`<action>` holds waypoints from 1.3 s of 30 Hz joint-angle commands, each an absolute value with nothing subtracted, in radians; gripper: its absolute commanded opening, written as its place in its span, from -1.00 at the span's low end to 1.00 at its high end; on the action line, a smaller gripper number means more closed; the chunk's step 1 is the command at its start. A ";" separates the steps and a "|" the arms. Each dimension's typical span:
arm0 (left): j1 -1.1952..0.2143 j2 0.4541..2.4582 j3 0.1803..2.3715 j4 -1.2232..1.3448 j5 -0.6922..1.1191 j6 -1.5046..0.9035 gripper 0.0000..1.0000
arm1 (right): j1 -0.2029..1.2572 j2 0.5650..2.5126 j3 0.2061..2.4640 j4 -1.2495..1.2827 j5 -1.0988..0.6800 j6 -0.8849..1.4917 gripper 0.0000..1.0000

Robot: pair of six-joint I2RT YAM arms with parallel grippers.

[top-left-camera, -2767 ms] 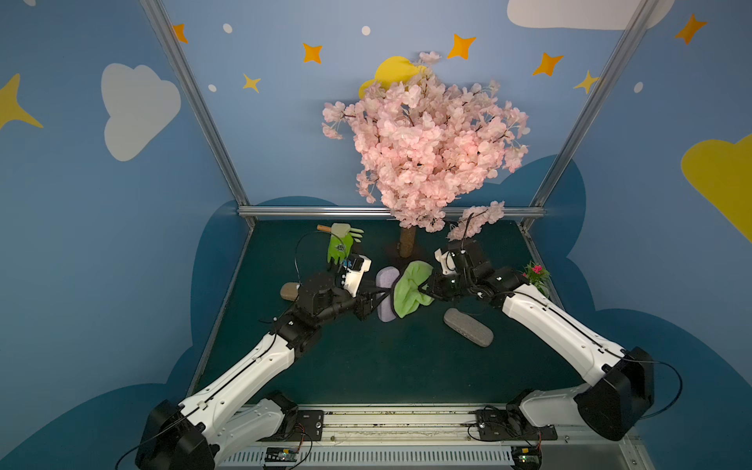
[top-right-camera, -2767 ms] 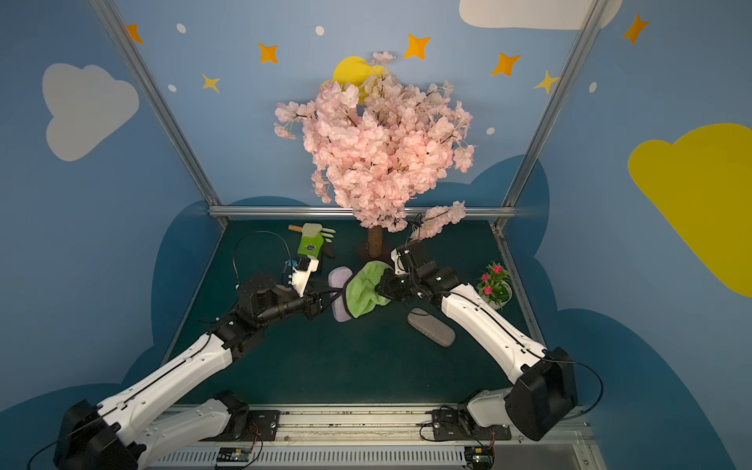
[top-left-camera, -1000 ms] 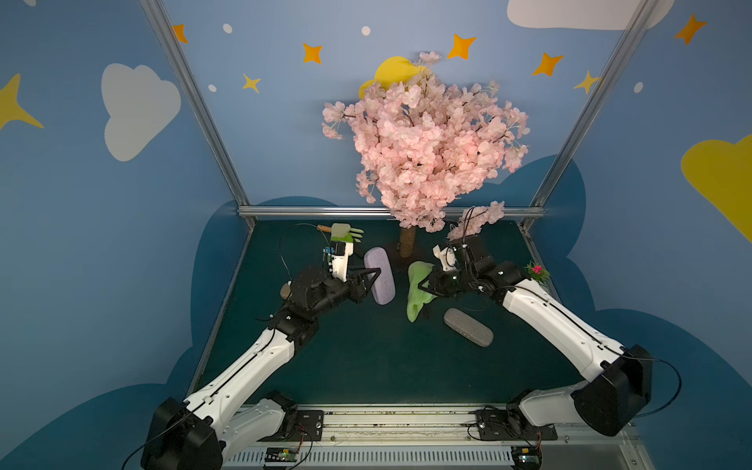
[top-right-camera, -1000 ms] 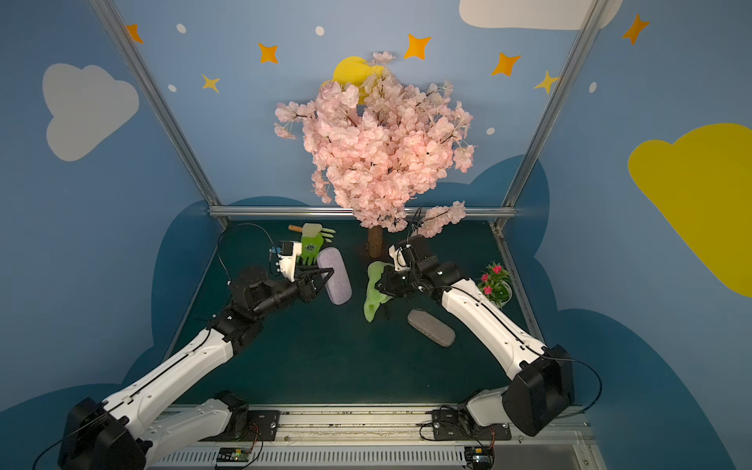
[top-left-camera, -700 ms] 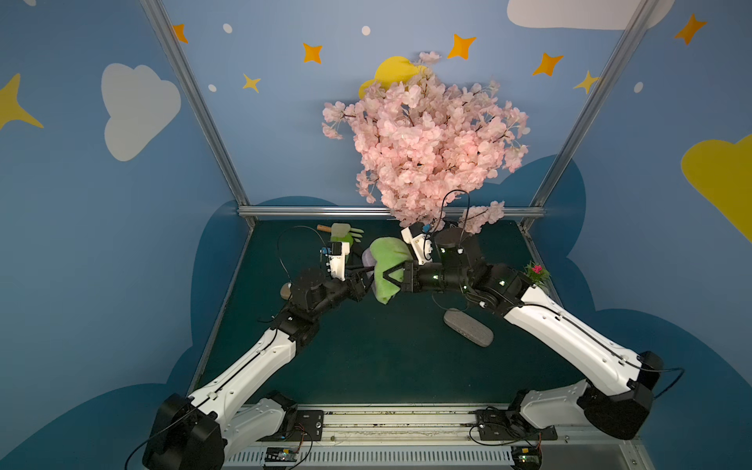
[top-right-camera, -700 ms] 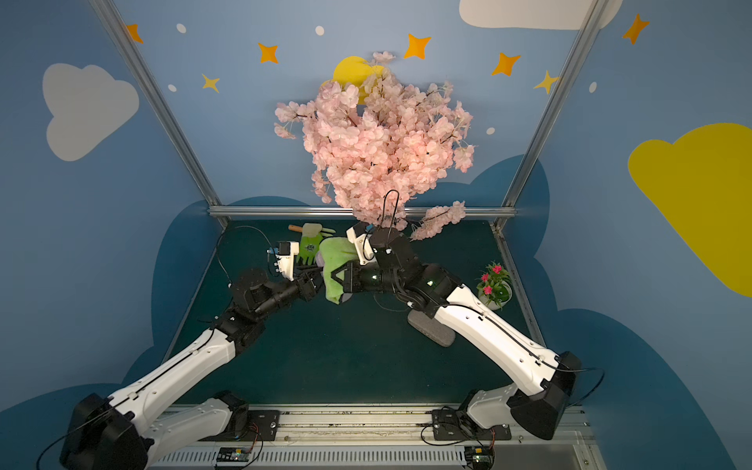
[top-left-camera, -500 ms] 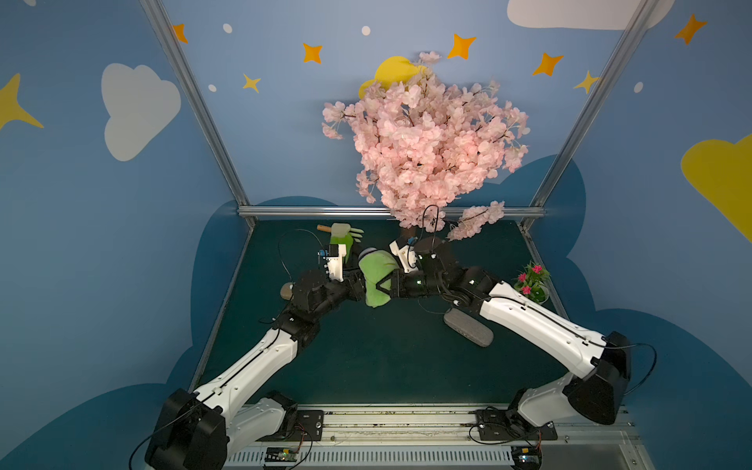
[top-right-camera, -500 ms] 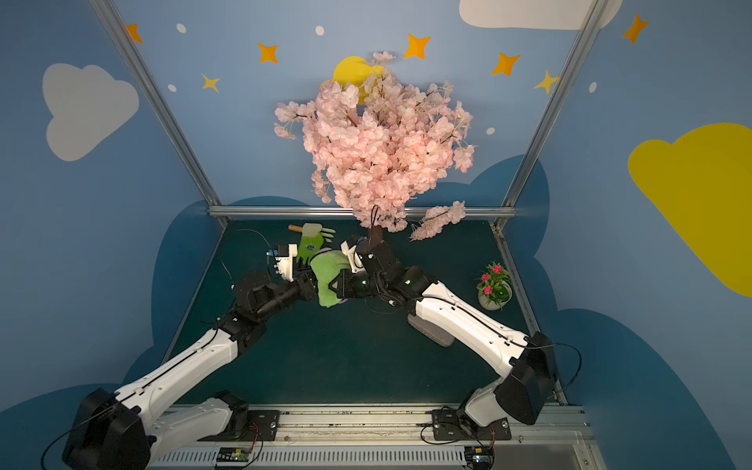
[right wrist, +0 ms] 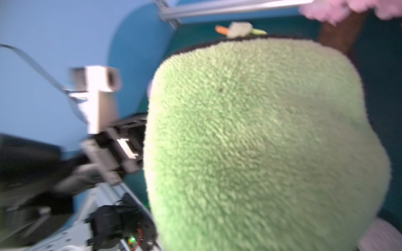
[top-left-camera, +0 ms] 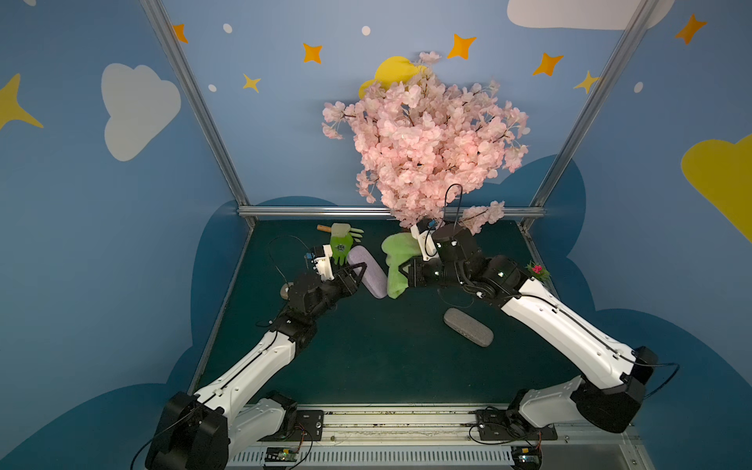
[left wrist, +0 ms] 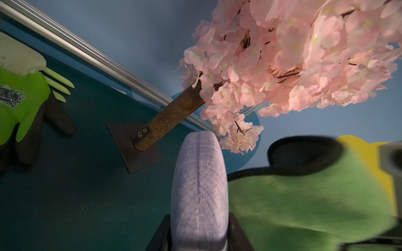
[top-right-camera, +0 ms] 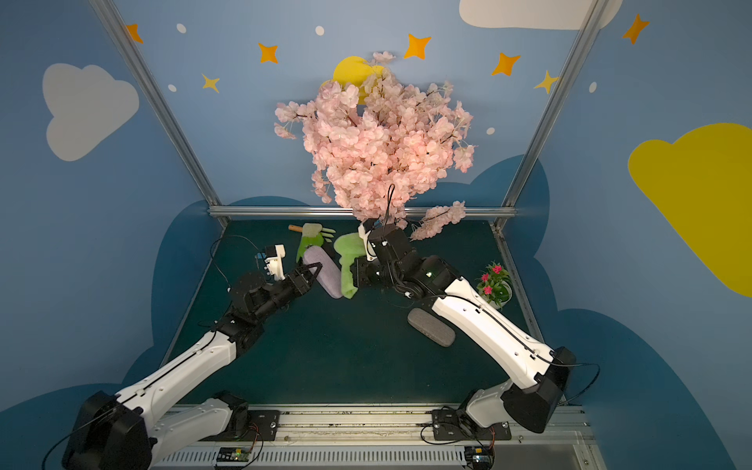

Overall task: Wipe the eyeglass case
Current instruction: Wipe the dirt from the eyeglass case.

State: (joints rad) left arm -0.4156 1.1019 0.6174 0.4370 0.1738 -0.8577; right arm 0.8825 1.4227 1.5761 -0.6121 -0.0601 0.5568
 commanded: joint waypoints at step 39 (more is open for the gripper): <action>-0.449 1.114 0.691 0.455 0.227 -0.725 -0.94 | 0.709 1.288 1.242 -0.662 -0.087 0.535 -1.00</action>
State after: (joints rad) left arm -0.4465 1.1236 0.6601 0.3923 0.1951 -0.7513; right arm 0.6968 1.3407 1.1381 -0.5720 -0.1345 0.6167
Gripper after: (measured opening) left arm 0.365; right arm 0.104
